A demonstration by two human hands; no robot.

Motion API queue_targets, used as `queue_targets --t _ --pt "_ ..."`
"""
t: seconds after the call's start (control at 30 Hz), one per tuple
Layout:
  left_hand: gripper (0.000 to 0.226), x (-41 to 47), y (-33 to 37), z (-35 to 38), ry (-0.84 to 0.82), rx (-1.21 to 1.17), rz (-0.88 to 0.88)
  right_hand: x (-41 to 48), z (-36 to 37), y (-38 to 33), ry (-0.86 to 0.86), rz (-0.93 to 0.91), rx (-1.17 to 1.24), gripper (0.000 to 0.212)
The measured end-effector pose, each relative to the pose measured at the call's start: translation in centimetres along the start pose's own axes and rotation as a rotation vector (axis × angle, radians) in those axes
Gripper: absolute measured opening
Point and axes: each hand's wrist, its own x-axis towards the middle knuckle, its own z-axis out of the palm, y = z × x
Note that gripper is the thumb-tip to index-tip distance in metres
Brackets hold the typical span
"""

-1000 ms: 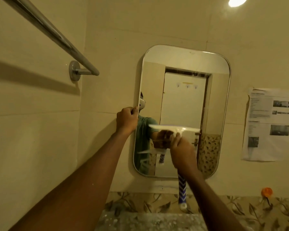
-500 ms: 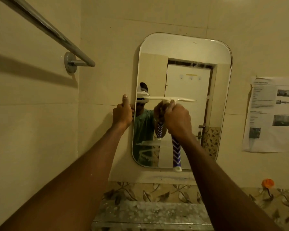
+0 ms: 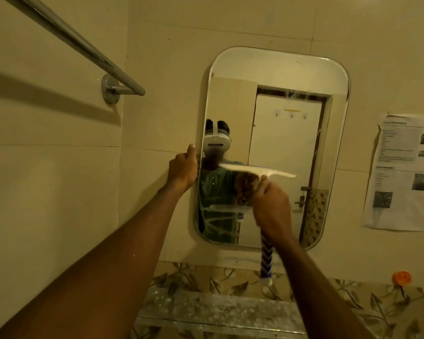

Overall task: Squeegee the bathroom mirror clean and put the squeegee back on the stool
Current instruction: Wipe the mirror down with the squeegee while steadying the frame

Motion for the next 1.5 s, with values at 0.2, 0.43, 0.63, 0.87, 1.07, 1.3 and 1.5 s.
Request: queue_targets --t 0.2,0.43,0.63,0.87,1.07,1.3,1.5 --pt "0.062 0.1 -1.3 0.3 0.005 0.027 0.064 -1.3 0.5 3.6 0.035 0.092 -0.005 0.044" --pt "0.052 -0.4 -2.3 0.2 -0.014 0.071 0.126 -7.7 2.9 5.0 -0.033 0.203 -0.072 0.043" --pt "0.044 -1.8 -4.3 0.2 -0.03 0.119 0.154 -2.5 0.5 1.6 0.094 0.081 -0.064 0.046" --pt "0.043 -2.2 -5.7 0.5 -0.022 0.072 0.142 -8.9 4.3 5.1 -0.003 0.189 -0.085 0.04" --pt "0.043 -2.5 -5.8 0.5 -0.009 0.022 0.1 -8.6 3.3 3.3 -0.004 0.17 -0.027 0.042" --pt "0.045 -2.3 -5.2 0.0 -0.059 -0.103 -0.019 -5.2 4.3 0.4 -0.028 0.084 -0.037 0.038" --pt "0.042 -2.5 -5.5 0.1 -0.041 -0.099 0.008 -11.7 6.8 4.9 -0.088 0.187 -0.133 0.038"
